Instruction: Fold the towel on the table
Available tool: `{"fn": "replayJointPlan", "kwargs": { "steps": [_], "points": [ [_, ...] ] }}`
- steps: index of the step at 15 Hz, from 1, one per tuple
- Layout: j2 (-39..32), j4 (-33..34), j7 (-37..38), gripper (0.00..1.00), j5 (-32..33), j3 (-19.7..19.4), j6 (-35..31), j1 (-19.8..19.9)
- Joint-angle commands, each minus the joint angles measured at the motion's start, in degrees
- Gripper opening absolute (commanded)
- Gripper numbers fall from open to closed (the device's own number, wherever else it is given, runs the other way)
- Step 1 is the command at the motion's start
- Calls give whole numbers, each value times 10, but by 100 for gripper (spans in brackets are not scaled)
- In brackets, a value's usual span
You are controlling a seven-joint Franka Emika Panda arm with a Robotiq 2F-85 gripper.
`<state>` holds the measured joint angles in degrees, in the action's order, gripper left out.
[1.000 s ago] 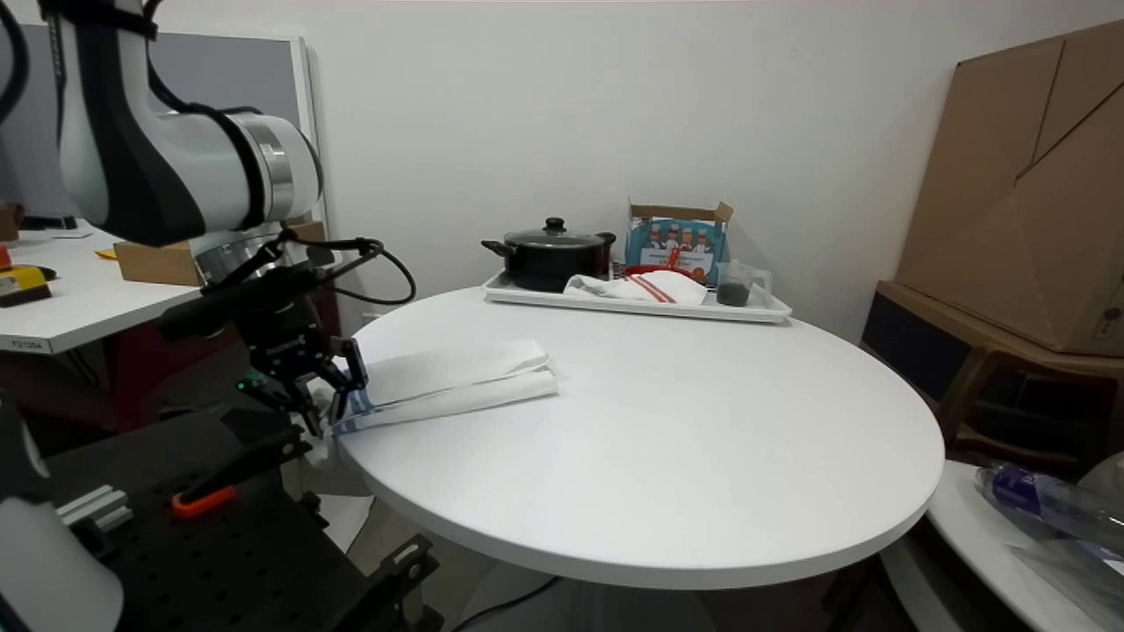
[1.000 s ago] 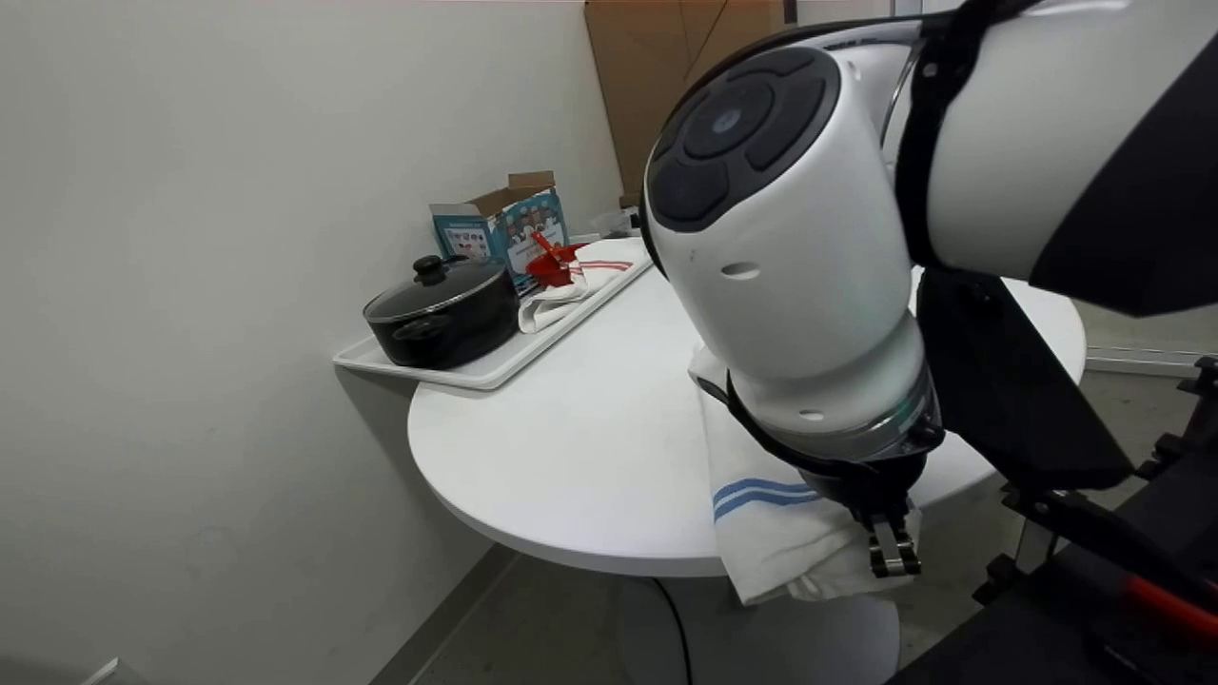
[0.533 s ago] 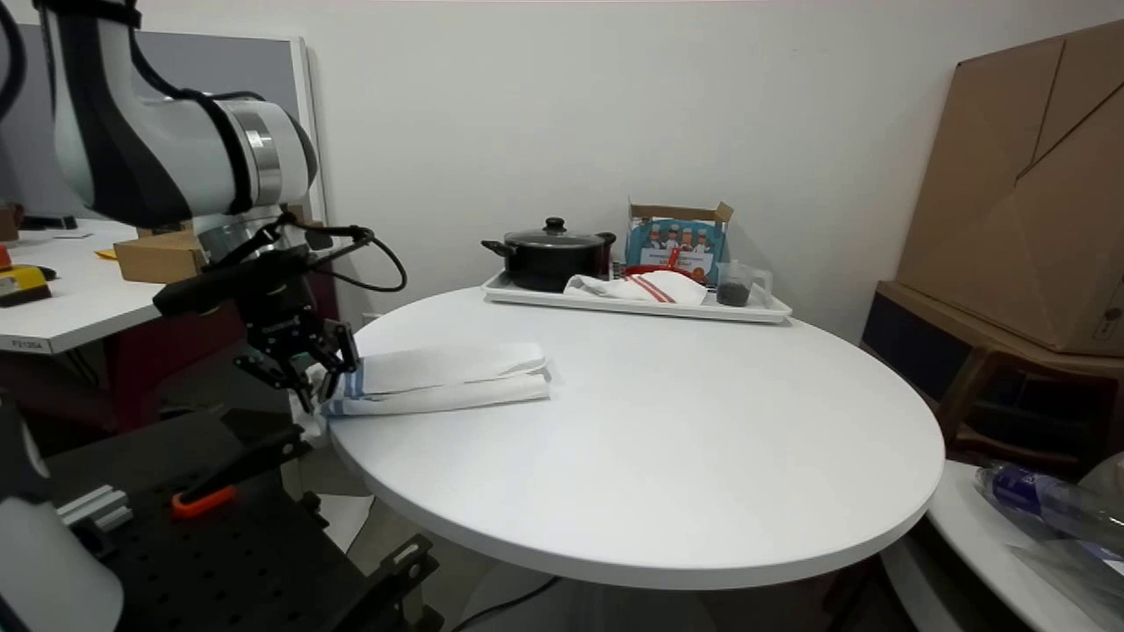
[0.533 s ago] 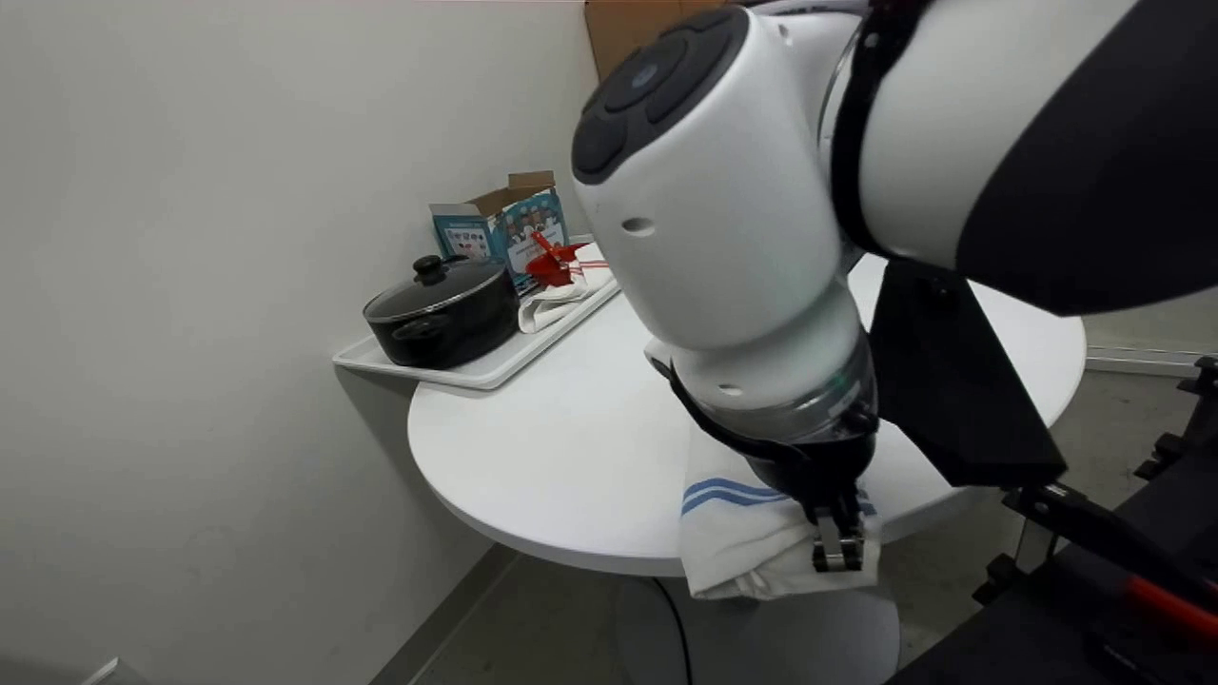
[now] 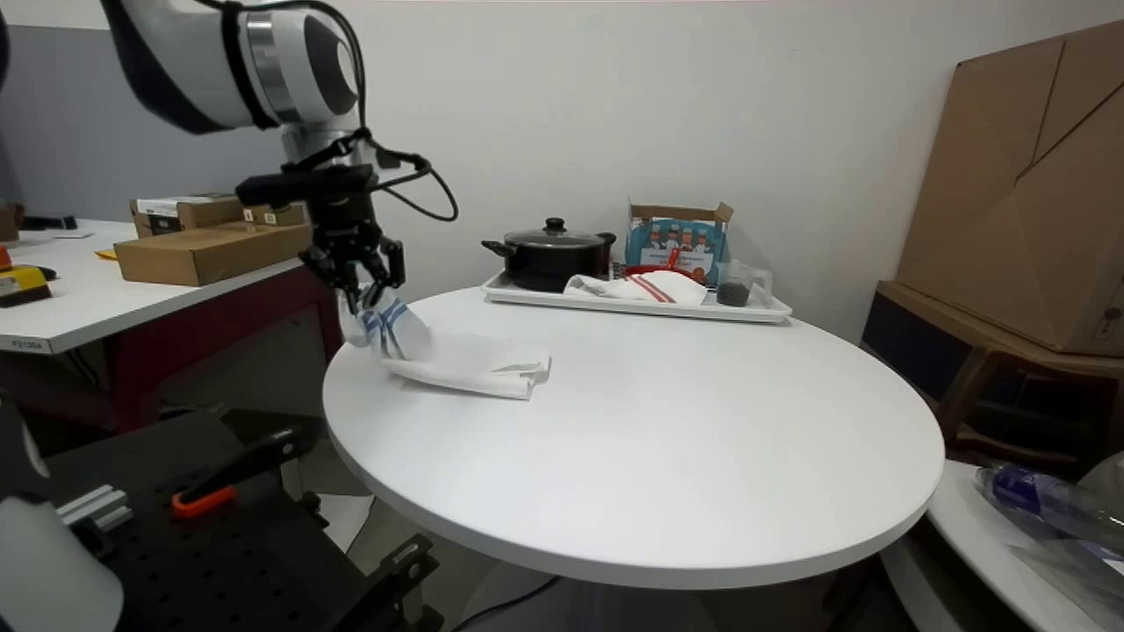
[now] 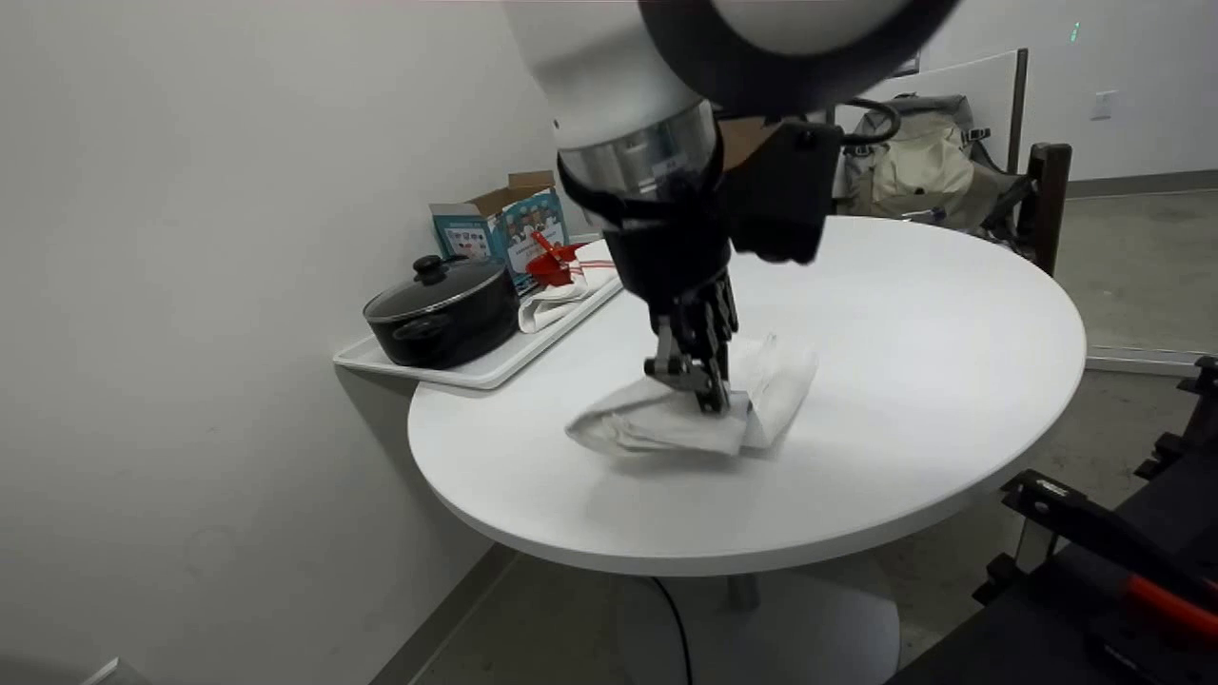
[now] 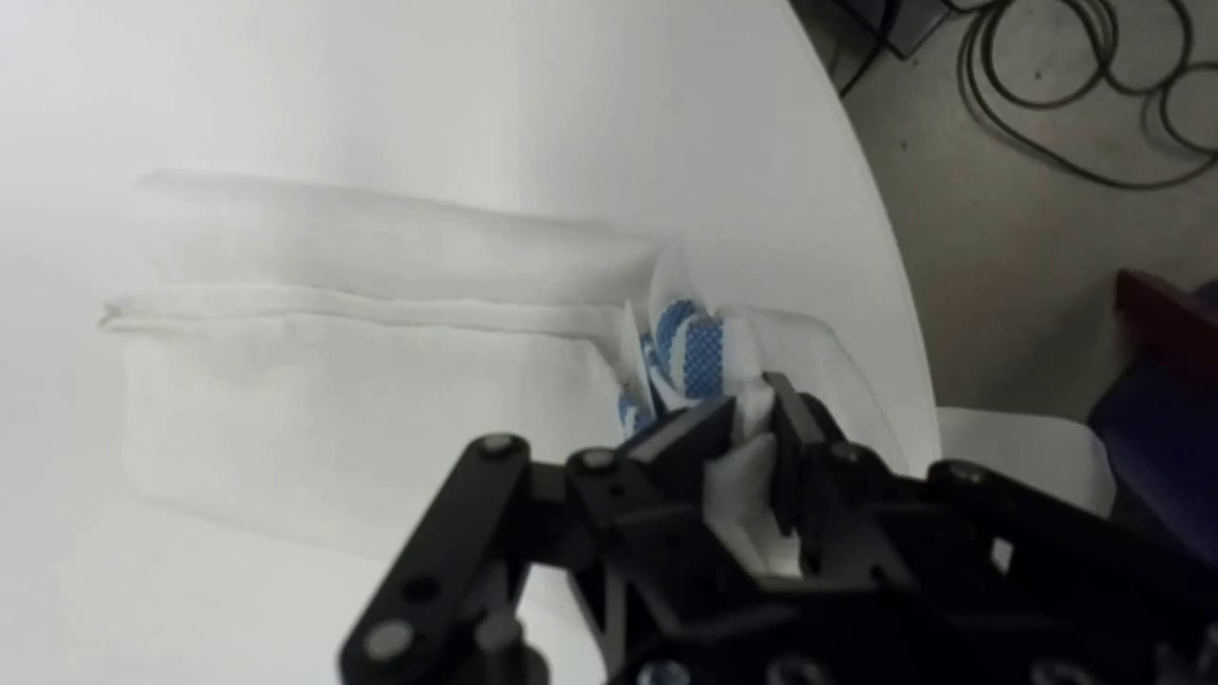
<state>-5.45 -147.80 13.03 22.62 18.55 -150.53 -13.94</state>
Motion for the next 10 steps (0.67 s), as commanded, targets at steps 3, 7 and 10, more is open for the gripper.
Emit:
{"fn": "replayJointPlan", "kwargs": {
  "steps": [3,7,10],
  "points": [
    [31,77,-176,3,-228,-54,73,74],
    [17,128,-227,3,-292,-109,143,104],
    [6,144,-238,3,-314,-132,173,118]
  ]
}}
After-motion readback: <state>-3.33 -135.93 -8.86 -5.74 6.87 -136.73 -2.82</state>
